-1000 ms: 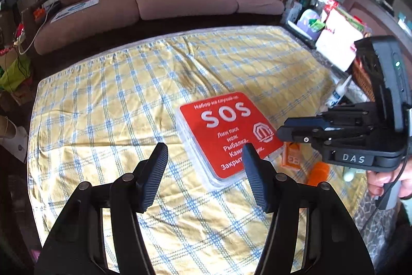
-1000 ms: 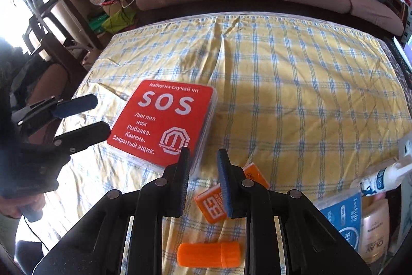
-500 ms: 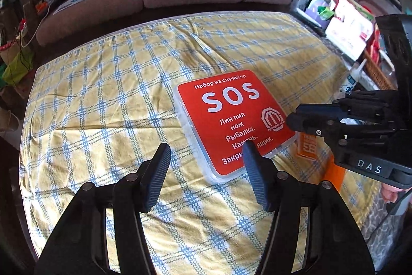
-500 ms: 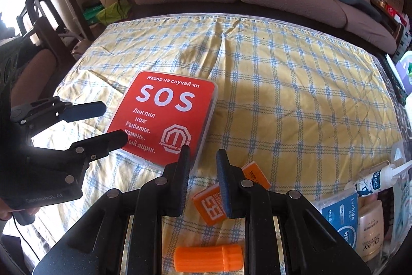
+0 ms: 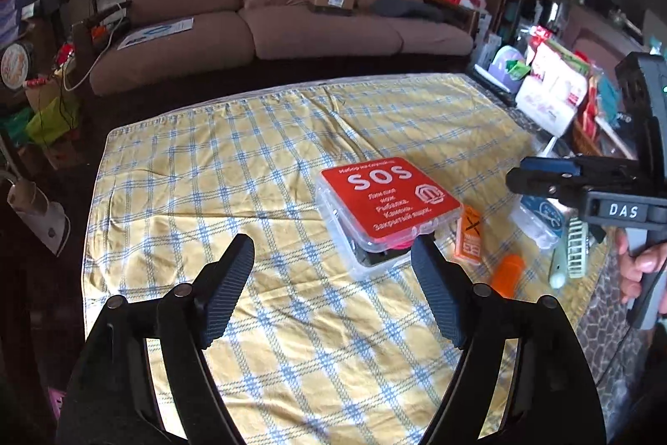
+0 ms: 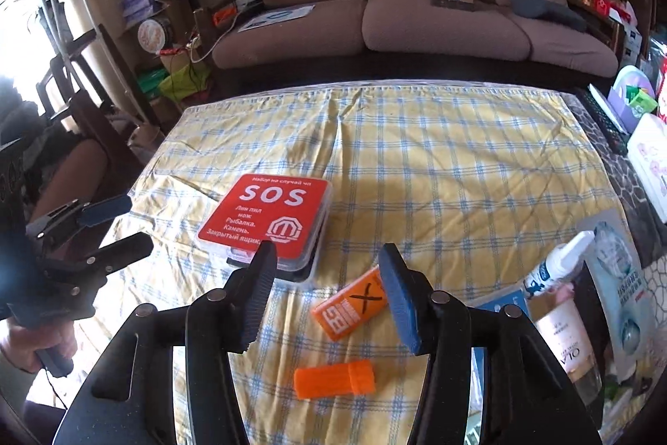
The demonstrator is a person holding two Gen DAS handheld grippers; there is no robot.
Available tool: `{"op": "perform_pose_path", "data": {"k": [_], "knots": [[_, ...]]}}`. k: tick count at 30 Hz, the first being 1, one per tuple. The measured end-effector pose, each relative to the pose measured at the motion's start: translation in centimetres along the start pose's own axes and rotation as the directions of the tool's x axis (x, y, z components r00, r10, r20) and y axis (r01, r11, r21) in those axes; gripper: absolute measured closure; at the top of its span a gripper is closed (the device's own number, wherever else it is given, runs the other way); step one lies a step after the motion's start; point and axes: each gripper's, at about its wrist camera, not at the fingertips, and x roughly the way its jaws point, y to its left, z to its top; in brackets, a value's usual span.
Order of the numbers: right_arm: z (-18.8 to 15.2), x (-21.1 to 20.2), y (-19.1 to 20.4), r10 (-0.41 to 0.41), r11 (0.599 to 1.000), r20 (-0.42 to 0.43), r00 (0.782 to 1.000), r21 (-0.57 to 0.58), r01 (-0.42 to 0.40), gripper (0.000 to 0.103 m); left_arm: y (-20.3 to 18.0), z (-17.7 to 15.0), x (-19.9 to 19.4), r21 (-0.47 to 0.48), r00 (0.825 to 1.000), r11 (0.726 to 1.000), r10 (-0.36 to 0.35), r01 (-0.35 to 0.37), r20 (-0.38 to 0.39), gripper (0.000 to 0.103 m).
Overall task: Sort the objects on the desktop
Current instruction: 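Lift the clear lid open again with the right gripper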
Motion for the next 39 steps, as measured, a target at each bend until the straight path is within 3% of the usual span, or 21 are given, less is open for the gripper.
{"op": "perform_pose_path", "data": {"k": [2, 6, 10, 23, 26, 35, 39], "knots": [[-0.5, 1.5, -0.1, 0.004, 1.000, -0.085, 0.996, 0.011, -0.003, 0.046, -0.2, -0.3, 1.0, 0.024, 0.998, 1.000, 0.013, -0.012, -0.057, 0.028], [-1.4, 4.0, 0.6, 0.061, 0.998, -0.139, 0.988, 0.006, -0.061, 0.049, -1.6, -0.8, 3.1, 0.094, 0.994, 0.995, 0.032, -0.022, -0.104, 0.034], [-1.1, 5.1, 1.5, 0.093, 0.996, -0.125, 0.988, 0.004, -0.093, 0.054, -2.7, -0.9, 4.3, 0.139, 0.995, 0.990, 0.037, -0.023, -0.095, 0.036], [0.6, 5.3, 2.5, 0.112, 0.993, -0.073, 0.991, -0.022, -0.114, 0.060, -3.3, -1.5, 6.9, 0.097, 0.996, 0.995, 0.004, 0.005, -0.091, 0.036], [1.0, 5.2, 2.6, 0.114, 0.993, -0.068, 0.991, -0.021, -0.116, 0.066, -3.4, -1.4, 6.9, 0.094, 0.996, 0.995, -0.003, 0.012, -0.088, 0.036], [0.7, 5.0, 2.4, 0.119, 0.993, -0.077, 0.990, 0.008, -0.119, 0.064, -2.8, -1.2, 6.6, 0.062, 0.997, 0.998, -0.017, 0.023, -0.082, 0.036], [-0.9, 4.8, 1.6, 0.164, 0.985, -0.075, 0.984, 0.058, -0.160, 0.061, -2.3, -1.2, 6.3, 0.035, 0.997, 0.999, -0.021, 0.023, -0.069, 0.036]]}}
